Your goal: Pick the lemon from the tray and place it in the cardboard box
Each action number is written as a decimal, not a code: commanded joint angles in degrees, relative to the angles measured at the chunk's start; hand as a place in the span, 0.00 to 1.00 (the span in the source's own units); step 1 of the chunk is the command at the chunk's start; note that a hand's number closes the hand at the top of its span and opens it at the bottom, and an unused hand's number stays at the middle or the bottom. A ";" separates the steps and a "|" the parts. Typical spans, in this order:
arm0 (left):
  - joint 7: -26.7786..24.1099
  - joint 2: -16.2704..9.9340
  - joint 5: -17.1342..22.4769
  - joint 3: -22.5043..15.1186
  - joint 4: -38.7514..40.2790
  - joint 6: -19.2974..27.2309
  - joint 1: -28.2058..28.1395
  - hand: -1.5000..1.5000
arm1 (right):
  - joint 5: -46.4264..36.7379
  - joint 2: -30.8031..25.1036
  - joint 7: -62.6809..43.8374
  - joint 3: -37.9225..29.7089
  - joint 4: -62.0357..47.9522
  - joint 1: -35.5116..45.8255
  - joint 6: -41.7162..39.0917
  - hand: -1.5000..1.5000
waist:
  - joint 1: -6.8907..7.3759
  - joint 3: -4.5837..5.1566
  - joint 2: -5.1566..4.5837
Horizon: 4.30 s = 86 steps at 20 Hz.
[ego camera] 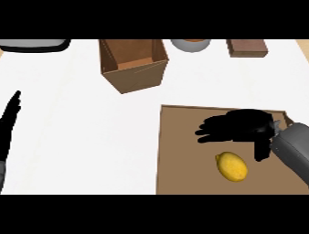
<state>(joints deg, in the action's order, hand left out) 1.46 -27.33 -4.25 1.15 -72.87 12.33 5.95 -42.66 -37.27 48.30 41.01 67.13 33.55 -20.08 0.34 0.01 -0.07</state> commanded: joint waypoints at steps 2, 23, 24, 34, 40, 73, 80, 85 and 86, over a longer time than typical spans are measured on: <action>5.26 1.82 -3.19 -1.88 -6.17 2.56 -0.21 0.50 | 0.07 1.09 3.07 0.13 1.93 -0.86 -6.00 0.00 | 0.03 -0.04 0.19; 0.01 3.56 -3.44 3.09 -1.18 -2.13 -0.79 0.50 | -5.99 -3.41 -1.95 1.41 12.14 -9.73 -4.32 0.00 | -0.33 0.00 0.08; 1.39 1.49 -3.23 4.27 -2.32 -3.28 -0.53 0.50 | -6.88 -0.77 -5.09 2.45 13.10 -10.07 -5.26 0.00 | -0.25 0.00 0.10; 0.83 4.15 -5.72 3.92 -1.69 -2.64 -0.14 0.50 | -9.46 7.77 -0.60 -5.36 6.31 -9.53 8.05 1.00 | -0.10 -0.02 -0.03; 2.91 2.24 -4.15 6.90 -2.38 -1.38 -3.47 0.50 | -3.70 12.37 -40.59 -24.44 0.86 -17.74 8.46 1.00 | -7.60 0.25 1.47; -0.25 5.22 -6.93 3.82 -2.01 -4.10 0.96 0.50 | -14.96 37.25 -105.09 -24.11 -7.08 32.36 33.22 1.00 | 2.53 0.07 -0.60; 3.86 3.76 -6.21 4.25 -3.25 -6.39 4.35 0.50 | -8.18 37.26 -95.57 -32.98 -25.00 38.59 43.65 1.00 | 3.54 0.03 -1.18; 0.45 5.15 -6.80 3.81 -1.86 -5.69 2.61 0.50 | -5.81 37.27 -89.92 -35.59 -36.85 43.70 47.61 1.00 | 4.25 0.08 -1.52; 1.07 5.98 -7.45 3.05 -2.33 -4.95 2.99 0.50 | -6.53 37.27 -90.39 -35.58 -38.99 43.97 49.43 1.00 | 4.88 0.09 -1.80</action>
<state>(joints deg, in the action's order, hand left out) 2.98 -21.86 -11.18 4.67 -75.23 7.19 9.01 -49.92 -0.04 -45.07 7.54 36.50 74.59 25.10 4.41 0.08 -1.48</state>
